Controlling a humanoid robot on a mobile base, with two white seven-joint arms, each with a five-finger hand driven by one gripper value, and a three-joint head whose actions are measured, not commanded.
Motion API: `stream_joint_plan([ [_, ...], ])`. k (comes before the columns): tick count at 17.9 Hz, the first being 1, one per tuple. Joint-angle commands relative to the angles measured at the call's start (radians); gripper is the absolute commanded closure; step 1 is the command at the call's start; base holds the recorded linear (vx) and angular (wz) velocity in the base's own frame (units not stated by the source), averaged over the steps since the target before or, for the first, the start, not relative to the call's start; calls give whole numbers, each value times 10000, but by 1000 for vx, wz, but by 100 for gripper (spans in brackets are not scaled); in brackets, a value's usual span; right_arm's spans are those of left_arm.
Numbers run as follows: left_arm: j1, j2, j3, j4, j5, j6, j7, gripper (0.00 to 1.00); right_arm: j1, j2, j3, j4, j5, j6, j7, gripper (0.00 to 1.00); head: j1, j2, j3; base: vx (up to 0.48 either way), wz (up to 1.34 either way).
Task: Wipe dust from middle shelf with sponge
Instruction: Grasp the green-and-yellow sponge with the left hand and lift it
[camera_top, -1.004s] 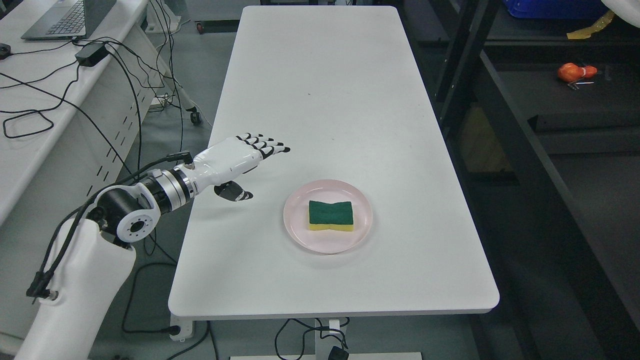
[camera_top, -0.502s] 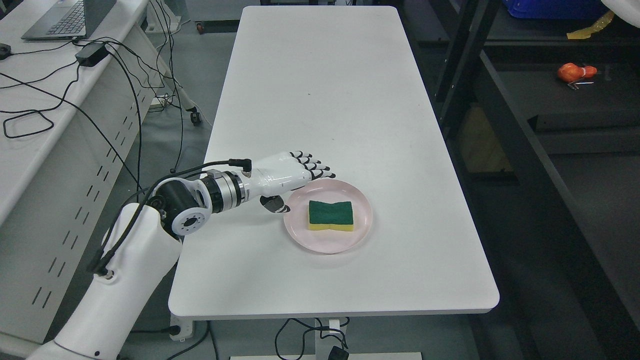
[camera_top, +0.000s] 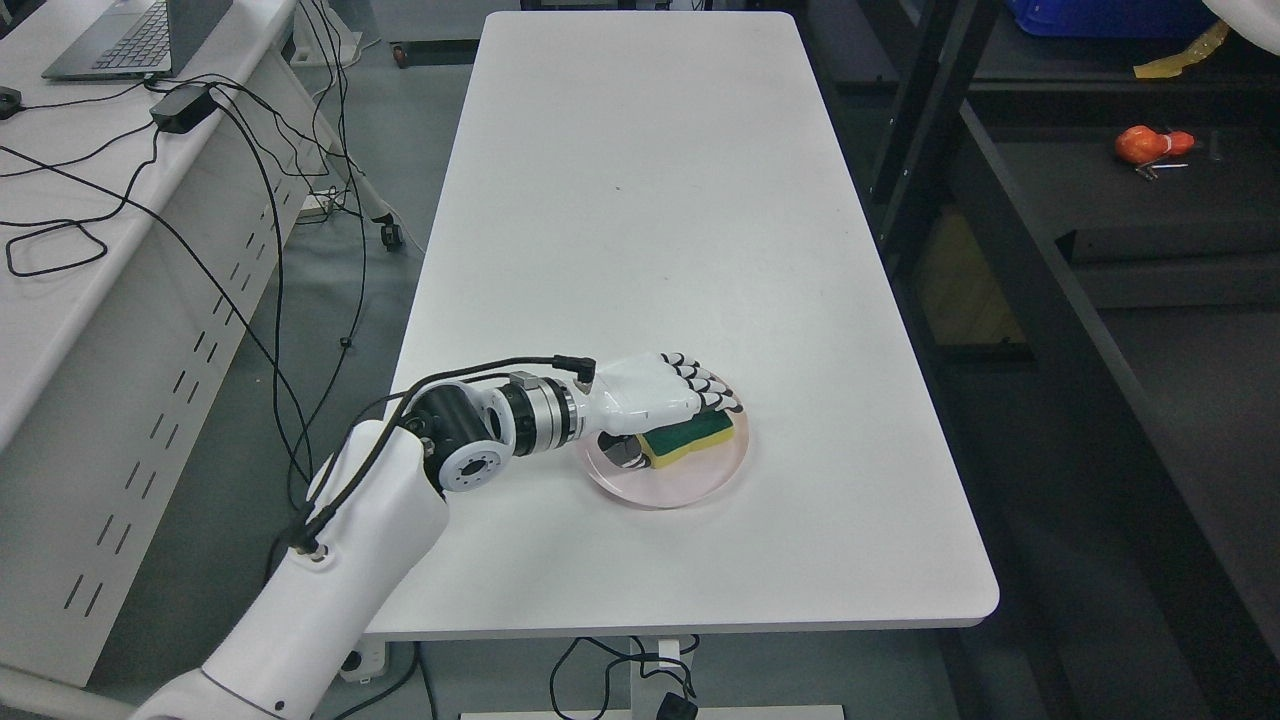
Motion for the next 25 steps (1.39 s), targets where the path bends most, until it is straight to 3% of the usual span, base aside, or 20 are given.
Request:
stream_joint_plan([
  [1, 235, -670, -274, 463, -90, 16, -35, 16, 1, -175, -1, -175, 0, 7, 5, 0, 0, 0, 0, 0, 0],
  [4, 235, -608, 401, 311, -90, 16, -35, 30, 1, -175, -1, -175, 0, 7, 5, 0, 0, 0, 0, 0, 0],
  [7, 235, -501, 1228, 111, 32, -182, -96, 56, 1, -175, -1, -175, 0, 7, 5, 0, 0, 0, 0, 0, 0],
  [10, 250, -577, 2362, 110, 185, -1070, -555, 82, 1, -175, -1, -175, 0, 7, 5, 0, 0, 0, 0, 0, 0],
  [12, 357, -577, 2992, 125, 247, -1501, -556, 93, 1, -175, -1, -175, 0, 7, 5, 0, 0, 0, 0, 0, 0],
  [15, 480, -562, 3637, 110, 354, -1854, -556, 100, 1, -175, 14, -175, 0, 7, 5, 0, 0, 0, 0, 0, 0],
  [25, -424, -500, 4407, -1331, 1029, -2100, -633, 100, 1, -175, -1, -175, 0, 7, 5, 0, 0, 0, 0, 0, 0],
])
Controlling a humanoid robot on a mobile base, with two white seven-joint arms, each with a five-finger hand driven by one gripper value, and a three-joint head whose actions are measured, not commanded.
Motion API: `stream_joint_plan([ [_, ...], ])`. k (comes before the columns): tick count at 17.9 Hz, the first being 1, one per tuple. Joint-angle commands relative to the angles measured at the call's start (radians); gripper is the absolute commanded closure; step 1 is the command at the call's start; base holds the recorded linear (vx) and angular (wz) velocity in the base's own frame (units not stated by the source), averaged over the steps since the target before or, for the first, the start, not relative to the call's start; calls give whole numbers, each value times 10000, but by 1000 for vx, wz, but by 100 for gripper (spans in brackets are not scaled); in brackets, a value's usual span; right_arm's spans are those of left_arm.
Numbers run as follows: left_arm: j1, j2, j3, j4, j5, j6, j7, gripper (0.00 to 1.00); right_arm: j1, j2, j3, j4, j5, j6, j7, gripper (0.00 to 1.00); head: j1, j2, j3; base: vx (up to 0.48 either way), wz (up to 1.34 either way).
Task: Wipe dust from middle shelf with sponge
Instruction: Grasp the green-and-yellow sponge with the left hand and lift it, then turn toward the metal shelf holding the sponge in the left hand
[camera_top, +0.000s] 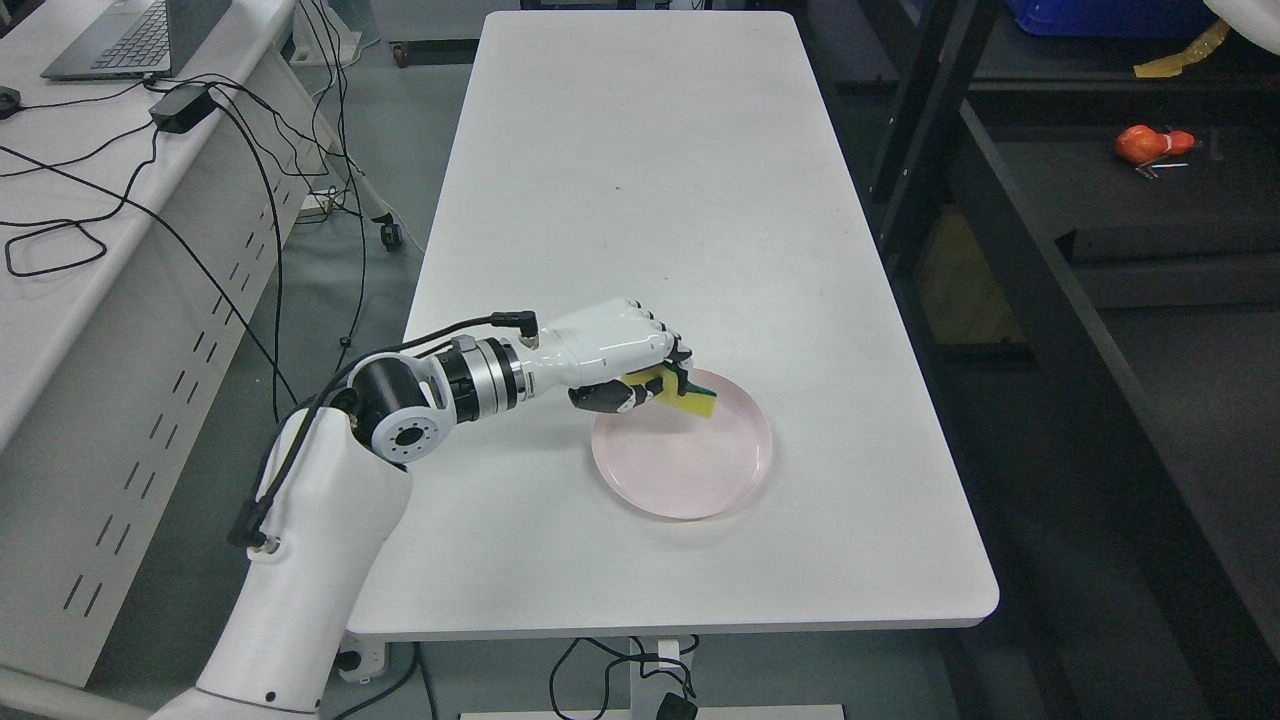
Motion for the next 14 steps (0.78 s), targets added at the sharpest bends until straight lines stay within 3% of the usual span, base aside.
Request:
stream_joint_plan([
  [1, -560, -19, 1111, -1075, 224, -267, -43, 100, 0, -175, -2, -175, 0, 7, 5, 0, 0, 0, 0, 0, 0],
  [14, -438, -157, 1096, -1167, 240, -452, -43, 100, 0, -175, -2, -175, 0, 7, 5, 0, 0, 0, 0, -35, -95],
])
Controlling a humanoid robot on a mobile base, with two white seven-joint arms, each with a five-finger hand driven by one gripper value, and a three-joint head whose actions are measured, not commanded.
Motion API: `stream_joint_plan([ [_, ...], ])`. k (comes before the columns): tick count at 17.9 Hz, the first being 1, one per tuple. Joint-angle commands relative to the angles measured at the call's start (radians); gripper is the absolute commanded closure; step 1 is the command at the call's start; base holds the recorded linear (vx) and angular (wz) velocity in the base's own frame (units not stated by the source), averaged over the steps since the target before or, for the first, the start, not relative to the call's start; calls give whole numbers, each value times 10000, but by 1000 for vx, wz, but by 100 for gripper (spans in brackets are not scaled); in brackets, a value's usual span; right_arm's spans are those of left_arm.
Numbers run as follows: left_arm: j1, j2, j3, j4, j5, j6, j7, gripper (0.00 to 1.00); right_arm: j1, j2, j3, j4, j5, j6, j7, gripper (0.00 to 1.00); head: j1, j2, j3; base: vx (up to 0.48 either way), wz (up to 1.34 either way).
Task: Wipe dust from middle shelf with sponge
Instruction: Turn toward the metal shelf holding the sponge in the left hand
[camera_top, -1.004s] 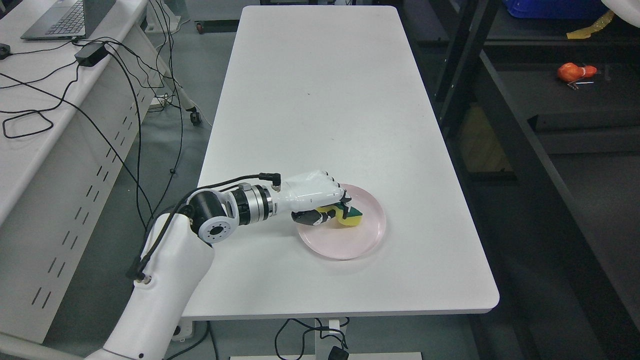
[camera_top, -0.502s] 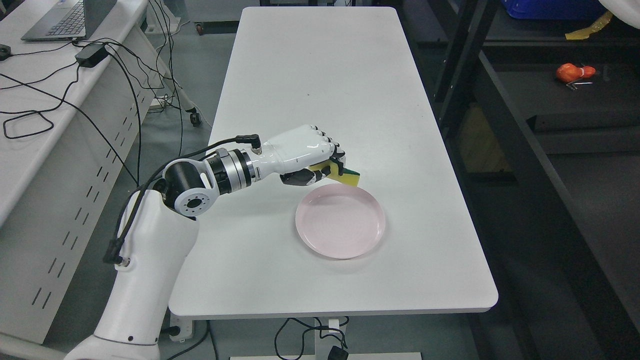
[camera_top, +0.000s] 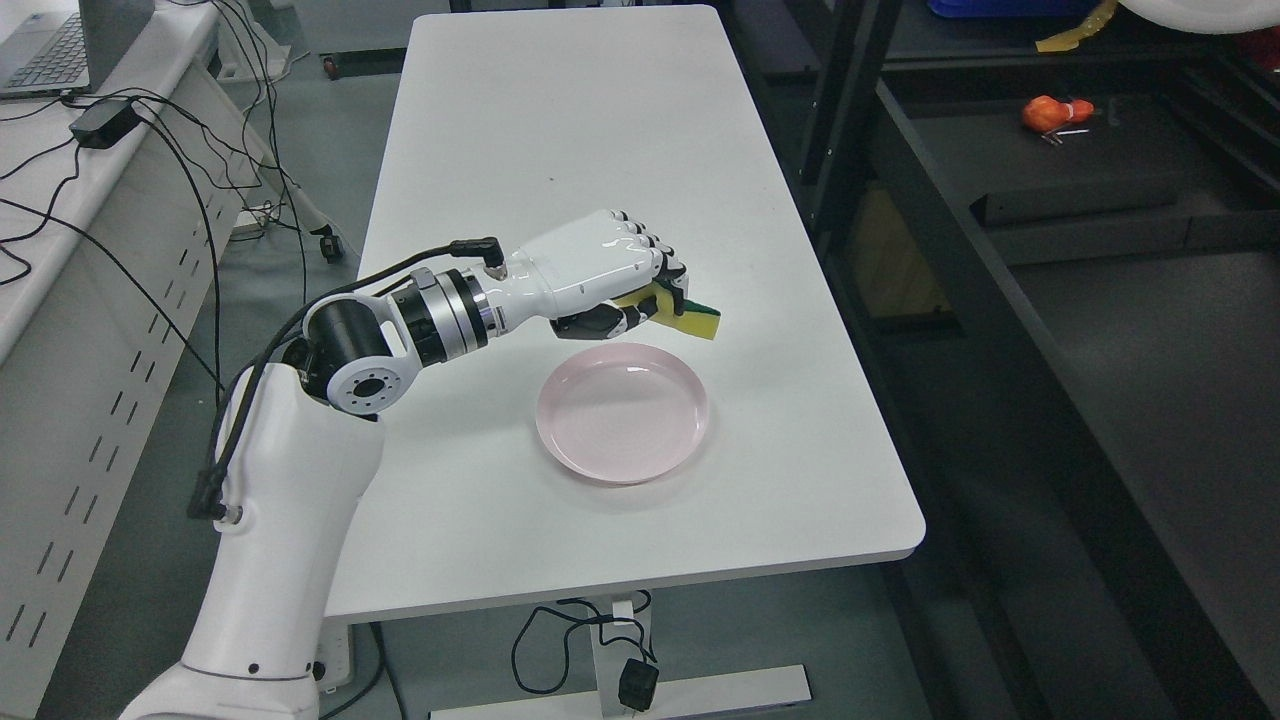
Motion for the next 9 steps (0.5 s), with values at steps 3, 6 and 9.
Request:
stream_joint_plan([
  [3, 89, -73, 248, -300, 12, -4, -2, 100, 1, -175, -2, -174, 0, 7, 5, 0, 0, 0, 0, -167, -396],
  [6, 364, -103, 141, -330, 12, -4, -2, 100, 1, -175, -2, -174, 0, 7, 5, 0, 0, 0, 0, -188, -380],
  [9, 686, -317, -151, -530, 28, -4, -2, 100, 1, -175, -2, -174, 0, 7, 5, 0, 0, 0, 0, -186, -268],
])
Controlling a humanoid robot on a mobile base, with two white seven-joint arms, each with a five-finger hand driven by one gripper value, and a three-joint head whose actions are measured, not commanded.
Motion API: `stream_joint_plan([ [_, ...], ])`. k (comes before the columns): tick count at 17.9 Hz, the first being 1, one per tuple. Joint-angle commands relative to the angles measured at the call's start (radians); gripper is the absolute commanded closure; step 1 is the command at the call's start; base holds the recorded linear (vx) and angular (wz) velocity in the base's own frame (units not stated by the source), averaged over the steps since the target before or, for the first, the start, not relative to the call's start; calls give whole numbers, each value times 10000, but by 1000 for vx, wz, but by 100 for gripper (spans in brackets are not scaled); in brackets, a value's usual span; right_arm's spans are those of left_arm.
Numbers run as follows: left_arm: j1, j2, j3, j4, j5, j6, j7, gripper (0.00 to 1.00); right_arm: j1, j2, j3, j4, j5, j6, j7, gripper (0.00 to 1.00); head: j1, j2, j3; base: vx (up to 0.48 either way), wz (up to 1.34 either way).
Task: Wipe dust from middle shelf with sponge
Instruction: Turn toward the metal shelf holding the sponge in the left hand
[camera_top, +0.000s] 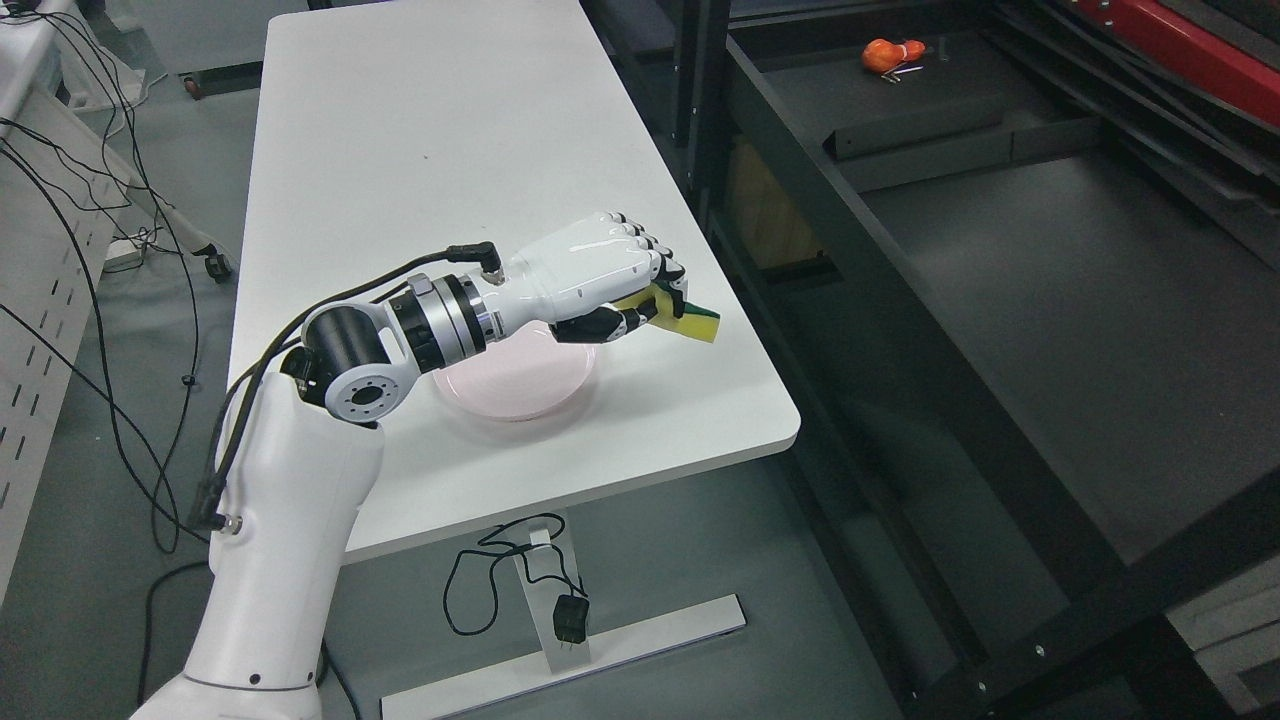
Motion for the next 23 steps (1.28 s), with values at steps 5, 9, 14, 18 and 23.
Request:
stream_joint_plan([
  [5, 390, -273, -119, -344, 12, 1, -2, 99, 0, -175, -2, -174, 0, 7, 5, 0, 0, 0, 0, -191, -243],
  [9, 390, -181, -103, -375, 165, 1, -2, 99, 0, -175, -2, -174, 0, 7, 5, 0, 0, 0, 0, -202, -376],
  [14, 390, -211, -103, -375, 181, 1, -2, 99, 0, -175, -2, -174, 0, 7, 5, 0, 0, 0, 0, -207, -459],
  [18, 390, -196, -88, -375, 196, 1, -2, 99, 0, -175, -2, -174, 0, 7, 5, 0, 0, 0, 0, -208, -573],
  [23, 390, -242, -88, -375, 196, 1, -2, 99, 0, -175, -2, -174, 0, 7, 5, 0, 0, 0, 0, -169, -630],
])
